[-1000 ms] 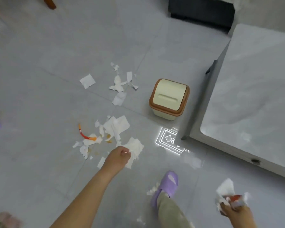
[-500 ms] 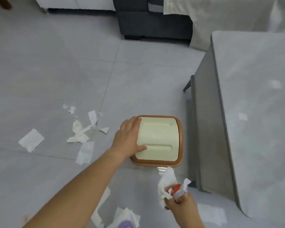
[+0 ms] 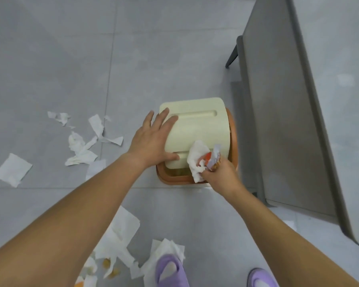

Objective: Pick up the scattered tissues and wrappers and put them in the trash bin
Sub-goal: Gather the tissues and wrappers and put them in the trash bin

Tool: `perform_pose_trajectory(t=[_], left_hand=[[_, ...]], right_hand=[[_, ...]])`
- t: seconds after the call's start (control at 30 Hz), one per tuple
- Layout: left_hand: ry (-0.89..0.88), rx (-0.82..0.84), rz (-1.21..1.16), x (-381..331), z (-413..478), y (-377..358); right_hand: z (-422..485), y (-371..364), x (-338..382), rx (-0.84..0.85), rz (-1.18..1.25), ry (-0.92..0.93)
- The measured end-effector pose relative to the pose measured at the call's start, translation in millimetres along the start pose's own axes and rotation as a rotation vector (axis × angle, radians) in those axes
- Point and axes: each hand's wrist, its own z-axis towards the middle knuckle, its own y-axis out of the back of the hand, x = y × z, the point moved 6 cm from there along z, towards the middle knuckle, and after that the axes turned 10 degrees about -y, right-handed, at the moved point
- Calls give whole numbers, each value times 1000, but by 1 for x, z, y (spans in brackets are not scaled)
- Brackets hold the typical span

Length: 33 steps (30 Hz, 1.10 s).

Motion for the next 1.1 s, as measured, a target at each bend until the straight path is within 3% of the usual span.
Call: perform_pose_trajectory(t=[0.1,0.23,0.37,0.67,0.8,0.97,1.1], left_hand=[[-16,-80,53,-4,-3,4],[-46,-199,2,-10,-8,8],[-29,-199,-44,-10,-10,8],[-3,-145,-73,-11,-9,7],[1,-126,-78,-10,-8,8],[5,-104,-95,-8,-6,5],[12,-56,-87,-8,-4,6]], right_hand=[[16,-3,7,-13,-90,27],[33,-17,20,112,-349,111],[40,-21,20,189,-607,46],[16,-5,16,90,-469,79],[9,2,3,-18,-254,103],[9,-12,-5,90,-346,170],[-31,8,-3,-180,-81,297]])
